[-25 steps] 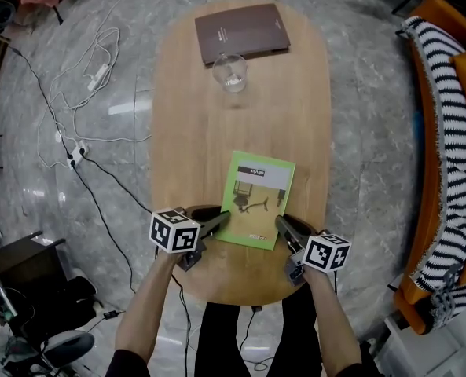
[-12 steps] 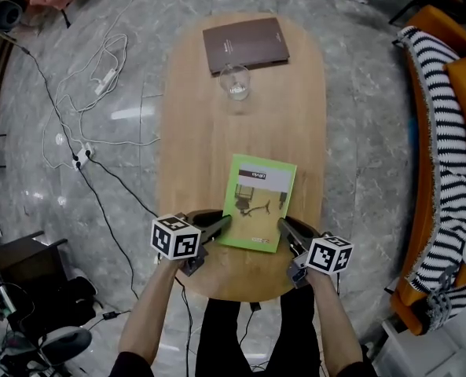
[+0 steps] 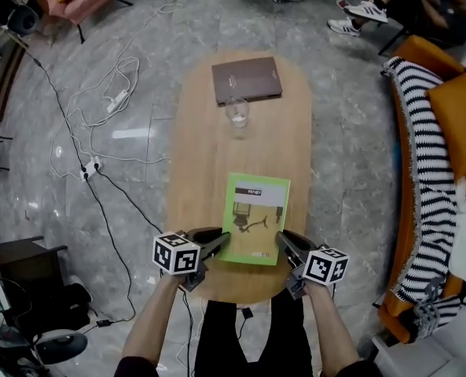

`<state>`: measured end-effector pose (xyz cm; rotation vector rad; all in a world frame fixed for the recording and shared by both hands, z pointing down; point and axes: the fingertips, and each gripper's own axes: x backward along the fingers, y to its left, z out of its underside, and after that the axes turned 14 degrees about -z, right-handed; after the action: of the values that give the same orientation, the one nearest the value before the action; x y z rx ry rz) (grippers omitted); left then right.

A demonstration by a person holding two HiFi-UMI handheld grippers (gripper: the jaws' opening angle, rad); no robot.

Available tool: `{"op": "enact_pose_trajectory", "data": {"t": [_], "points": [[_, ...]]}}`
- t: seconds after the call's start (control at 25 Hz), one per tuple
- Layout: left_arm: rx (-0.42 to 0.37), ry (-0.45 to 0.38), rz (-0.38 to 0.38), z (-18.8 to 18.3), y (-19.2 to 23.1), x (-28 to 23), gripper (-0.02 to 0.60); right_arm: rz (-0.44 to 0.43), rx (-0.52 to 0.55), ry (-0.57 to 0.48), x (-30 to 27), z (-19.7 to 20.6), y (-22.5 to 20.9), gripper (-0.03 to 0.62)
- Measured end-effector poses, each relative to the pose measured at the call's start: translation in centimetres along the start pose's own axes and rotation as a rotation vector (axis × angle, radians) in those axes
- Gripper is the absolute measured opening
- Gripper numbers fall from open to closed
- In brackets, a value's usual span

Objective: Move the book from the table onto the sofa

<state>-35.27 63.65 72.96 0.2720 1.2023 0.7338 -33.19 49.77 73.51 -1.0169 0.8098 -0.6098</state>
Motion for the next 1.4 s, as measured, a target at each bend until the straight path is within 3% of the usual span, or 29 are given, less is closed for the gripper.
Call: {"op": "enact_pose_trajectory", "data": {"t": [0.4,0.84,1.4], "points": [[0.056,-0.106,0.018,-1.7,-9.5,9.1,0.084,-0.05,0.088,-0.005,6.8,-2.7,11.5,0.094],[0.032,-0.151,0.028,-0.5,-19.5,17.5,0.084,-0.086,0.157,-0.038,15.2,-2.4,22.2,0.095],[0.02,-0.187,0.011,0.6,-22.0,20.7,0.083,-0.117,0.186,-0.072,17.2,-1.2,25.4,0.094]]}}
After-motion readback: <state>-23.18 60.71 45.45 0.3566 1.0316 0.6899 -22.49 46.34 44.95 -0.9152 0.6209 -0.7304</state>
